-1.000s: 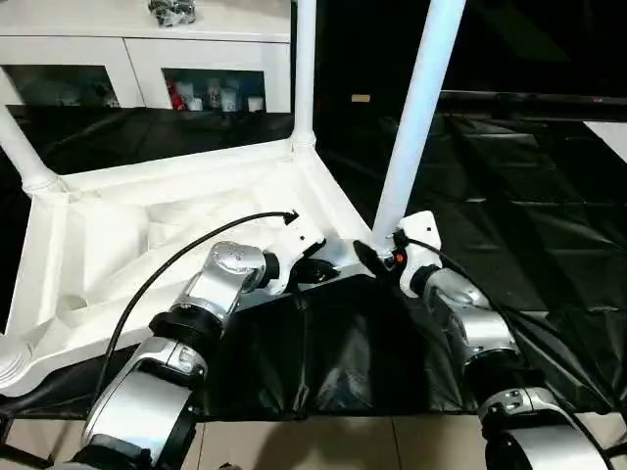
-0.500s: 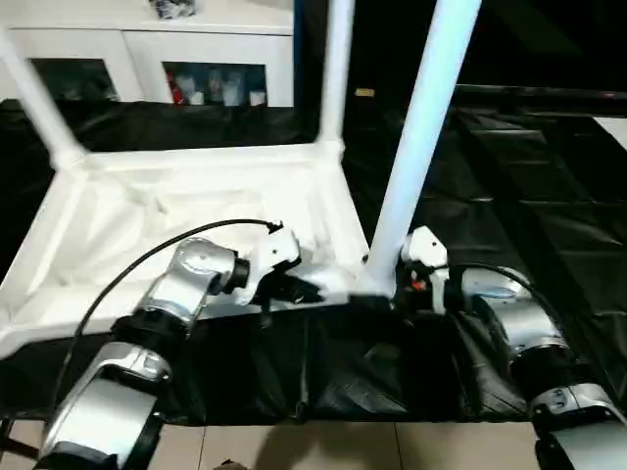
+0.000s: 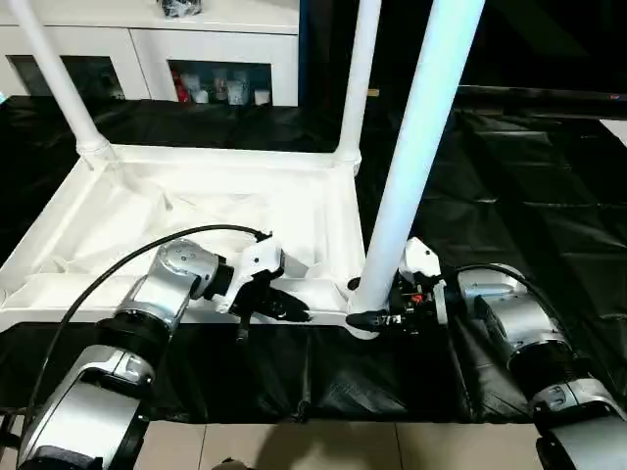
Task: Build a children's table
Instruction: Rotate leg to tighten
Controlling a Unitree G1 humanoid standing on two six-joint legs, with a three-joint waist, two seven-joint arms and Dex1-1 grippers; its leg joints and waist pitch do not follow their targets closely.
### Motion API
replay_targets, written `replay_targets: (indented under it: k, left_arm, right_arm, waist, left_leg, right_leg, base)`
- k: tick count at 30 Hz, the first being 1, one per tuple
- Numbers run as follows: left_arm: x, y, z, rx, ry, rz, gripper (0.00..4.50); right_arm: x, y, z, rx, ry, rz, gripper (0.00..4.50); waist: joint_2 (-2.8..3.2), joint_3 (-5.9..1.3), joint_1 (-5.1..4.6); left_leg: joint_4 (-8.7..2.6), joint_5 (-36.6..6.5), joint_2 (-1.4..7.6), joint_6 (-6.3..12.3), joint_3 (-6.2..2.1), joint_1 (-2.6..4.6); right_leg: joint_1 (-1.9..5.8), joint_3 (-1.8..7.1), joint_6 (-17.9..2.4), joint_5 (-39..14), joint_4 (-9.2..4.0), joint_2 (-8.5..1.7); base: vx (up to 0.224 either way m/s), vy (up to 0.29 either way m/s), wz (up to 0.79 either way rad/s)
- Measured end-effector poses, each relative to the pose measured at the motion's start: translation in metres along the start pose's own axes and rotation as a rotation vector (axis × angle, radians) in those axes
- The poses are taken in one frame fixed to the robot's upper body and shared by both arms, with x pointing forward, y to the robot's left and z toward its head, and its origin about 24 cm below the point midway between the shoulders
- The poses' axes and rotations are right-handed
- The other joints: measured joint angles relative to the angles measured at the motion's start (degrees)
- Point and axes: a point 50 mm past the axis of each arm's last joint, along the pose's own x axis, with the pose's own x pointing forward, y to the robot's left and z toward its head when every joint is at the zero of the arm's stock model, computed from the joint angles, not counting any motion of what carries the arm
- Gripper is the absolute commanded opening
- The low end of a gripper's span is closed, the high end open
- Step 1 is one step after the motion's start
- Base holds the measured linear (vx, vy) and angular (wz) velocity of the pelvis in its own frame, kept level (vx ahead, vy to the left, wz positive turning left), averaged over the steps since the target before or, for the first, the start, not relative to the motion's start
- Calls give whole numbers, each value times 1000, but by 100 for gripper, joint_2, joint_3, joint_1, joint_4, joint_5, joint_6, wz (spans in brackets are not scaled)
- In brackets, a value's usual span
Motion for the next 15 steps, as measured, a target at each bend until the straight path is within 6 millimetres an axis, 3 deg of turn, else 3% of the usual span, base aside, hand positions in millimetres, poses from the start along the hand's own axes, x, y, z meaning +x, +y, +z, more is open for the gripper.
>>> replay_targets:
  k: [5, 8, 12, 15]
  left_arm:
    - [2, 4, 0, -20, -4, 67, 0]
    - [6, 12, 3, -44, -11, 161, 0]
    - [28, 25, 14, -86, -23, 341, 0]
    - [44, 27, 20, -111, -33, 397, 0]
  right_arm:
    - [5, -2, -3, 43, -50, -99, 272]
    - [7, -10, -5, 85, -88, -262, 272]
    - [16, -25, -8, 197, -158, -641, 271]
    - [20, -30, -8, 252, -176, -809, 271]
  waist:
    - [-2, -2, -6]
    - [-7, 0, -21]
    - [-18, -3, -73]
    - [-11, -9, -109]
  left_leg:
    - [7, -4, 0, -8, 0, 4]
    - [11, -5, 0, -10, -1, 9]
    - [11, -4, -9, -13, 0, 33]
    - [11, -4, -10, -13, -1, 48]
  right_leg:
    - [1, 5, -2, 2, 12, 0]
    - [3, 7, -16, 12, 16, -1]
    - [25, 17, -27, 24, 3, -6]
    - [47, 16, -24, 23, -12, -6]
  base:
    - [0, 0, 0]
    - [0, 0, 0]
    - [0, 0, 0]
    - [0, 0, 0]
